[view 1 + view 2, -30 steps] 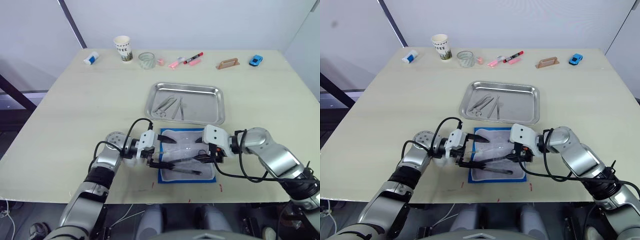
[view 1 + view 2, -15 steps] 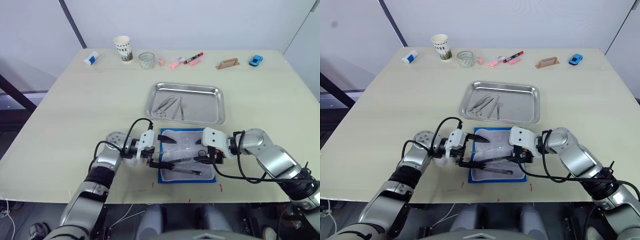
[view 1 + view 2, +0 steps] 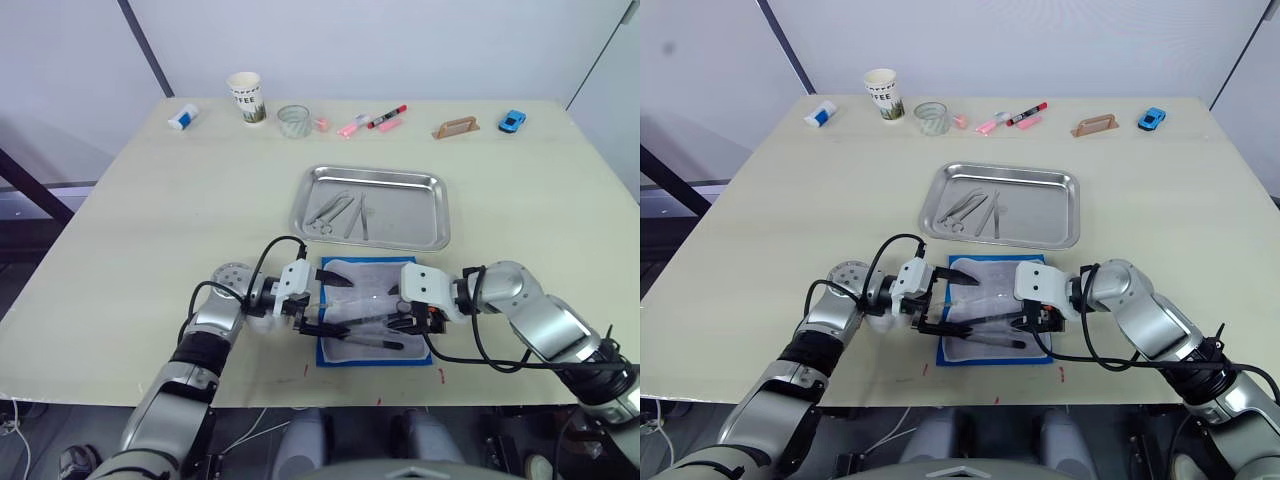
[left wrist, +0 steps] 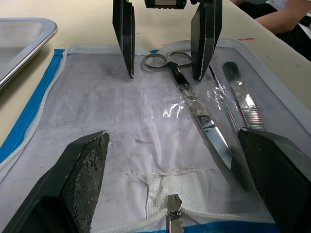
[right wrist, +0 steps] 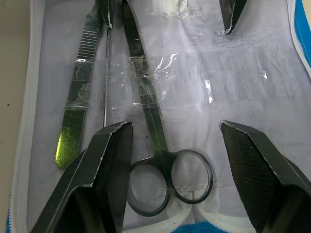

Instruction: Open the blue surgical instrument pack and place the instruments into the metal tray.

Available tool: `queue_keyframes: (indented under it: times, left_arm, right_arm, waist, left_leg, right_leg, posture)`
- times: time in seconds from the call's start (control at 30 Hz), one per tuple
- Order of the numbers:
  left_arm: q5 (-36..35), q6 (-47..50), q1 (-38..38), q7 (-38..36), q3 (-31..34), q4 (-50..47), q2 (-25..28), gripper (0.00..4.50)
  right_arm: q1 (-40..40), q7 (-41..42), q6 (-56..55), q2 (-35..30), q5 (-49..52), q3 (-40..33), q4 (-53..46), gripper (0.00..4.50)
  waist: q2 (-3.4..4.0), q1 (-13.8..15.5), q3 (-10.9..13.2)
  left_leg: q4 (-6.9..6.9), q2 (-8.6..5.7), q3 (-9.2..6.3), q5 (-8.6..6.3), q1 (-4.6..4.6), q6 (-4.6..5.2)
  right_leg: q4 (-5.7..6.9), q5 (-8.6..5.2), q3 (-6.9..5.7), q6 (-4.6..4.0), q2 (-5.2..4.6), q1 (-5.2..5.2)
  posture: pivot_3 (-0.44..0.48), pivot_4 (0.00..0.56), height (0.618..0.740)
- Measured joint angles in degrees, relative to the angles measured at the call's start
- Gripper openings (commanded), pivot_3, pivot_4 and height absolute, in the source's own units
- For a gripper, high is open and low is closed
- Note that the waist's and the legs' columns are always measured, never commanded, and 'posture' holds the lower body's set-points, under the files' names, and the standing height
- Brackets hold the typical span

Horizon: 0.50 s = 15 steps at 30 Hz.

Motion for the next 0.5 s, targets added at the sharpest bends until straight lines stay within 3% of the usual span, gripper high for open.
queue_keyframes:
  times: [0.37, 0.5]
  left_arm:
    - [0.10, -0.63, -0.25, -0.04, 0.01, 0.72, -0.25, 4.50]
    - [0.12, -0.70, -0.49, -0.04, 0.01, 1.08, -0.35, 4.50]
  right_arm:
    - [-0.01, 0.06, -0.72, 0.00, -1.01, 0.29, -0.04, 3.20]
    - [0.01, 0.67, -0.40, -0.02, -0.98, 0.40, -0.17, 1.49]
  waist:
    - [0.08, 0.01, -0.07]
    - [0.08, 0.02, -0.07]
  left_leg:
    - [0.00, -0.01, -0.01, 0.00, 0.01, 0.00]
    - [0.00, -0.01, -0.02, 0.00, 0.00, 0.00]
  right_leg:
    - [-0.01, 0.00, -0.01, 0.00, -0.01, 0.02]
    - [-0.01, 0.00, -0.01, 0.00, -0.01, 0.02]
  posture:
    - [0.000, 0.150, 0.740]
    - [0.000, 0.150, 0.740]
